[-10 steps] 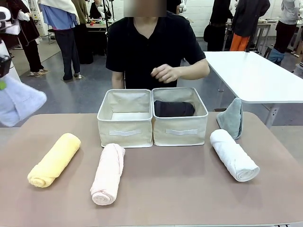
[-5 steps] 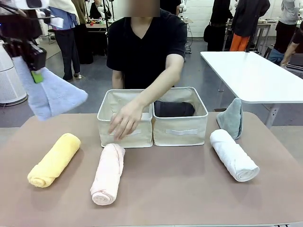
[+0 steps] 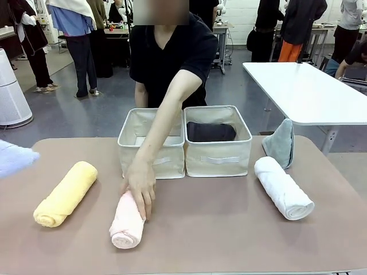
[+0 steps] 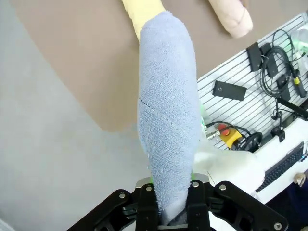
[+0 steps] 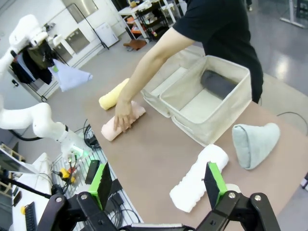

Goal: Sort the towels based on their folding style.
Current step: Pick up one triangle-folded towel and place it in the left Fabric basket.

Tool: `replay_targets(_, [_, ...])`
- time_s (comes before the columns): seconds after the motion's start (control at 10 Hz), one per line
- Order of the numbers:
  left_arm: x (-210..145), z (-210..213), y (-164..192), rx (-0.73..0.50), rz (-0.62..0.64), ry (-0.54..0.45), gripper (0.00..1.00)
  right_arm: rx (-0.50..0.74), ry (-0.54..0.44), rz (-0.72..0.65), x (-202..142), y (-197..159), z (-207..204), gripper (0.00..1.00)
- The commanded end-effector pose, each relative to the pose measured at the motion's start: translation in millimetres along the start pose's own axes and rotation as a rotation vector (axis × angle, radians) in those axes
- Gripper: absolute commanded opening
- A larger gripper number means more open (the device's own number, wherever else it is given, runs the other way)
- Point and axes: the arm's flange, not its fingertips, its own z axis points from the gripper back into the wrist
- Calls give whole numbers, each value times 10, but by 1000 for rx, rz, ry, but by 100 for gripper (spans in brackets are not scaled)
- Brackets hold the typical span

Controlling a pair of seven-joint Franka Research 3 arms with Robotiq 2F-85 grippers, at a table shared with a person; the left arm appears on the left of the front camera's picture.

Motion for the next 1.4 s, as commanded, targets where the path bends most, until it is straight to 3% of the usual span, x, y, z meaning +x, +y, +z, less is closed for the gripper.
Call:
replay_targets(0.0, [25, -36, -10, 24, -3, -39, 19, 17, -18, 3, 10, 4, -12, 100])
replay_targets(0.9, [-22, -8, -8, 48, 16, -58, 19, 17, -18, 3, 10, 4, -12, 100])
replay_targets(1.1, [125, 33, -85, 80, -9, -97, 19, 17, -18, 3, 10, 4, -12, 100])
replay_targets(1.2, [287, 127, -228, 118, -86, -141, 19, 17, -18, 3, 10, 4, -12, 100])
replay_targets(1.3, [540, 224, -481, 231, -149, -193, 19, 17, -18, 3, 10, 4, -12, 100])
